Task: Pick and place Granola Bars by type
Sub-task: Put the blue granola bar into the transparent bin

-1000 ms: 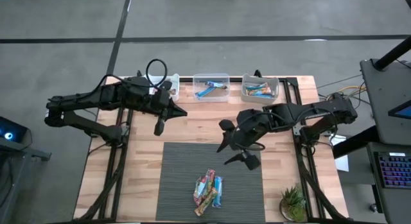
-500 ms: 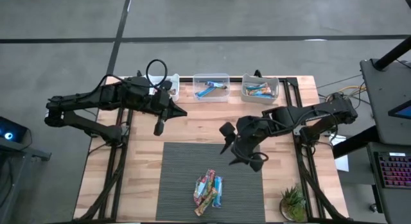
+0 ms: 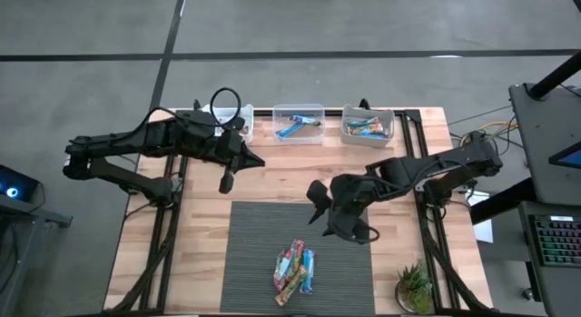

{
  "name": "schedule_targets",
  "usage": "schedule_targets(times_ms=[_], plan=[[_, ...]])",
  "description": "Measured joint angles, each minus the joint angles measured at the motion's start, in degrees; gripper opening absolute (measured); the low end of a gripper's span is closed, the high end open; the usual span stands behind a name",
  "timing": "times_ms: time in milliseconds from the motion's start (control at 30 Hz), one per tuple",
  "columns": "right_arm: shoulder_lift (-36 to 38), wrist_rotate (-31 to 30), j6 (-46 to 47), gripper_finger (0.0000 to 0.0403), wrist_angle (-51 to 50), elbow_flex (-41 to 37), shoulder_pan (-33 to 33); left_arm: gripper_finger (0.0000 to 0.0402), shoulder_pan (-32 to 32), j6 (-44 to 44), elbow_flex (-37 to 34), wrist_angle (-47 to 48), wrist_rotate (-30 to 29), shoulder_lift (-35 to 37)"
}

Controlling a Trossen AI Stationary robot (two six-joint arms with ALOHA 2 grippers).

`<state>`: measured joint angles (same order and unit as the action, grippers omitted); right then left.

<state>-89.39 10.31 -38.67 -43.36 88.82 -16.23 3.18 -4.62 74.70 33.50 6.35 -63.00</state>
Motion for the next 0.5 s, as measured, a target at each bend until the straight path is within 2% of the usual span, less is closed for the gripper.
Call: schedule_targets(times_ms=[233,500], plan=[[-4.51,0.04,-1.3,0.0217,0.14,0.0,-1.83,0.0,0.02,0.0,0.0,-0.04,0.0,0.04],[-9.92,0.06,-8.3,0.0217,-0.34,0.0,-3.87,0.0,0.04,-1.45,0.0,-0.03,0.0,0.04]])
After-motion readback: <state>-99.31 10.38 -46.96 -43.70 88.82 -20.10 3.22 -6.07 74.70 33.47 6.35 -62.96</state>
